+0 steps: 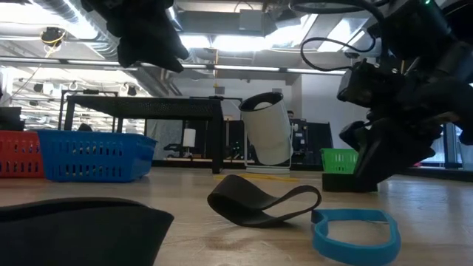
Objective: Pick & Place Office Desk Supplies
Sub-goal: Put the black rubber band into the blue bin
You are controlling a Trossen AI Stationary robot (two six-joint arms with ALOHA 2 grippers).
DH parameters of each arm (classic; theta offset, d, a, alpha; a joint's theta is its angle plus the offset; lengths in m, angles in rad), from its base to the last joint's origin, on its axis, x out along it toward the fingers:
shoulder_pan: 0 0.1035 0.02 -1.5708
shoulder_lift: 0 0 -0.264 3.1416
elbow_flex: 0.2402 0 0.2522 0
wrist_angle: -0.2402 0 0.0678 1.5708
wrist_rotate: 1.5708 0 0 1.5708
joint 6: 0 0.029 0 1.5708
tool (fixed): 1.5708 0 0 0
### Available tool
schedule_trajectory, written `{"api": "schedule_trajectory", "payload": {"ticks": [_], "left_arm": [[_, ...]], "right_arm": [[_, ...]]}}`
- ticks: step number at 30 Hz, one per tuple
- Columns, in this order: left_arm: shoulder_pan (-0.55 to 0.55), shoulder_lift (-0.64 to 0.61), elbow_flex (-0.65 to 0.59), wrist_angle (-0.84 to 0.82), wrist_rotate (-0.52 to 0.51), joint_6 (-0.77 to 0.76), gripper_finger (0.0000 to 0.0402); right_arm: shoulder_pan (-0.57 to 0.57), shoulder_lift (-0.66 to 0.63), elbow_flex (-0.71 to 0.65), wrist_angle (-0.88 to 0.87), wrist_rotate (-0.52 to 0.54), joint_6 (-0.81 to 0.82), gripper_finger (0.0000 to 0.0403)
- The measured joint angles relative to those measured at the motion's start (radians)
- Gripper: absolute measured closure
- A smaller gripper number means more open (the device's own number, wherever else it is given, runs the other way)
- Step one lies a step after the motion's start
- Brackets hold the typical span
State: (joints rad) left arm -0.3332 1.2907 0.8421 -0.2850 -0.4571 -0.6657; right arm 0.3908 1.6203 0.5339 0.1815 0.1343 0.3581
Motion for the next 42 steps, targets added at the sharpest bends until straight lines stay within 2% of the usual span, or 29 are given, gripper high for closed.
{"api": "schedule_trajectory", "payload": {"ticks": [7,11,18,28,36,42], "left_arm": [[0.000,0.000,0.000,0.075,-0.088,0.084,0.0247],[0.000,0.000,0.000,0.154,-0.127,0.155,0.0246],[0.000,0.001,0.000,0.282,-0.050,0.294,0.0246],[-0.009,0.001,0.000,0.315,-0.040,0.328,0.0246],[-0.054,0.002,0.000,0.347,-0.039,0.504,0.0246],[-0.035,0.024,0.000,0.429,-0.039,0.594,0.0246]], "right_arm": [[-0.004,-0.082,-0.001,-0.032,-0.007,-0.056,0.0395],[-0.008,-0.131,0.026,-0.032,0.028,-0.064,0.0391],[-0.008,-0.184,0.108,-0.027,0.070,-0.163,0.0391],[-0.008,-0.187,0.257,-0.024,0.120,-0.315,0.0390],[-0.008,-0.187,0.287,-0.018,0.120,-0.343,0.0390],[-0.012,-0.187,0.291,0.058,0.121,-0.374,0.0390]]}}
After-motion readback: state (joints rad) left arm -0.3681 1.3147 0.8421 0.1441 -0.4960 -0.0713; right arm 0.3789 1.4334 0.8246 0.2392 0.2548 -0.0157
